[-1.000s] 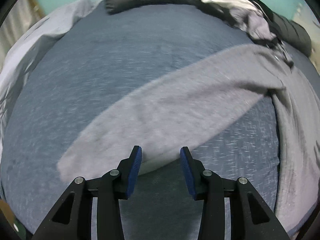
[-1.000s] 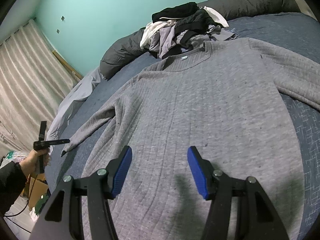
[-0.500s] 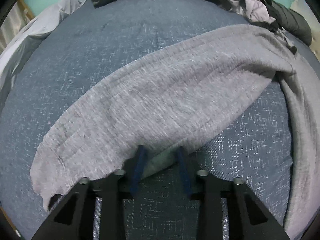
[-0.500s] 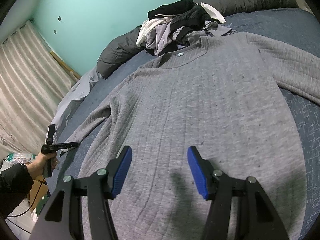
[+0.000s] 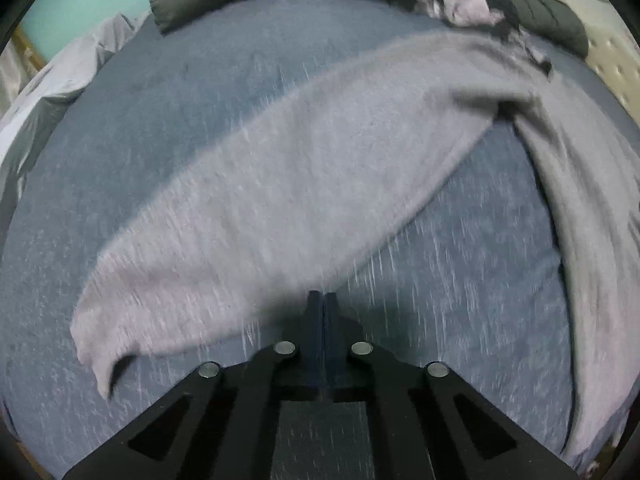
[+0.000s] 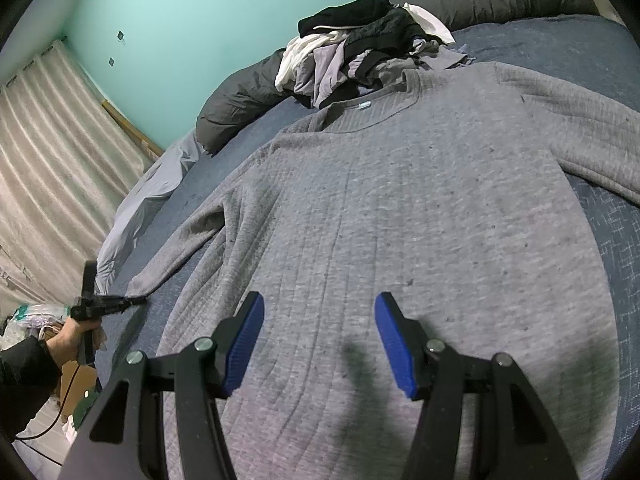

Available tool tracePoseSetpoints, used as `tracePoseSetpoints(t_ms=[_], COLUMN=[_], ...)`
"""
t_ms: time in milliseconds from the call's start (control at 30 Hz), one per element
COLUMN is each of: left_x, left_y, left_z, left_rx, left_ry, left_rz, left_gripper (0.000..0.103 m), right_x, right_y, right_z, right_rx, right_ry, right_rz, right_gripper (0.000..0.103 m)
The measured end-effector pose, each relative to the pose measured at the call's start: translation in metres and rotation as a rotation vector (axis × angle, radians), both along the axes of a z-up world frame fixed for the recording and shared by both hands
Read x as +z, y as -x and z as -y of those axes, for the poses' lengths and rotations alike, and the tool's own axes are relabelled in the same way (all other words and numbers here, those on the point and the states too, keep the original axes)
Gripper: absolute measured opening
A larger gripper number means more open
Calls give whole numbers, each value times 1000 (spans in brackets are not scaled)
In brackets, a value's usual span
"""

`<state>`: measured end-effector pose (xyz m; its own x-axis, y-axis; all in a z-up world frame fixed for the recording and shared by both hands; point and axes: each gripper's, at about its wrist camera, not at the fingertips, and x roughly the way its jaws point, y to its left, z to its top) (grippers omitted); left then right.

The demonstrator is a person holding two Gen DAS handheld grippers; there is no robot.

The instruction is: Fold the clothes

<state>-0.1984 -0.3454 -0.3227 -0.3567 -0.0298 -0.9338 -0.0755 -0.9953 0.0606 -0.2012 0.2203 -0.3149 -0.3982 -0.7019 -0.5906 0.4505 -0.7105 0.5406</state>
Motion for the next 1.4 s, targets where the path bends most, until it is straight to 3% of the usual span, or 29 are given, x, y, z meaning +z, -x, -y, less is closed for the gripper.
tracePoseSetpoints(t_ms=[200, 367, 433, 500, 567, 733, 767, 800, 900, 1167, 1400], left_x=[6, 19, 22, 21, 19, 1, -1, -4, -7, 2, -15], left_y=[-1, 28, 32, 42, 50, 68, 70, 72, 76, 52, 46], left_z=[16, 17, -1, -20, -37, -63, -65, -66, -63, -74, -87], left_rx=[31, 53, 37, 19, -1, -24, -19, -14, -15, -133, -208], left_ry=[-26, -64, -54, -51, -48, -26, -29, -36, -47, -6, 48], left_rz=[-77, -134, -140, -146, -148, -126, -123, -119, -116, -145, -70], left_gripper=[0, 2, 12, 33, 47, 47, 43, 28, 8, 4, 3], right_x=[0, -2, -3, -3, -4, -3, -3, -3, -3, -3, -2], right_y=[-2, -2, -2, -1, -1, 1, 2, 3, 4, 2, 0], right_z=[1, 3, 4, 4, 2, -1, -2, -2, -2, 2, 4], right_rx=[2, 9, 10, 8, 6, 1, 0, 0, 0, 11, 15], right_ry=[2, -5, -8, -7, -5, 3, 5, 6, 8, 4, 2], right_rz=[-1, 1, 1, 2, 6, 8, 8, 8, 7, 5, 5], right_gripper=[59, 59, 59, 59, 59, 59, 59, 59, 59, 59, 59])
